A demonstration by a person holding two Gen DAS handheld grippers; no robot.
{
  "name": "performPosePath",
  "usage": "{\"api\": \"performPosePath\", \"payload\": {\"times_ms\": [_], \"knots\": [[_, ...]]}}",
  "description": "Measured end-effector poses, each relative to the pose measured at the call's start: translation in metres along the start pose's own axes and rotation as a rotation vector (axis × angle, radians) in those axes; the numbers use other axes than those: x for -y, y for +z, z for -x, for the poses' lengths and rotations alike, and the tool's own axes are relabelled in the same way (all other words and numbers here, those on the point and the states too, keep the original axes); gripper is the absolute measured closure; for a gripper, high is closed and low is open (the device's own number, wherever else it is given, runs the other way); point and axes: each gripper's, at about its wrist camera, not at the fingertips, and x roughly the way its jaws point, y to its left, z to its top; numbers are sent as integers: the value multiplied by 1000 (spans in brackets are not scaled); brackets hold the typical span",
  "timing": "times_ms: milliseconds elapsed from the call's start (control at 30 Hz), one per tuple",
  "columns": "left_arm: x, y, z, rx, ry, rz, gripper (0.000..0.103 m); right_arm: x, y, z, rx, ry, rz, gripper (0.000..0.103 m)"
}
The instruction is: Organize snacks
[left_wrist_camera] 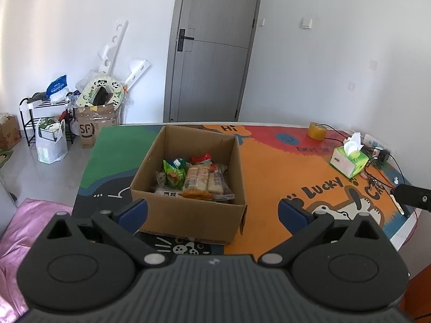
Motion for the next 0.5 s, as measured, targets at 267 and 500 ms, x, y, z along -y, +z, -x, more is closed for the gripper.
{"api": "performPosePath", "payload": {"times_ms": [267,500], "knots": [[-1,-2,0,-4,11,-6,1,0,1,1,4,3,-5,0],[-1,-2,-2,-13,17,-9,1,-1,2,0,-4,7,0,0]]}}
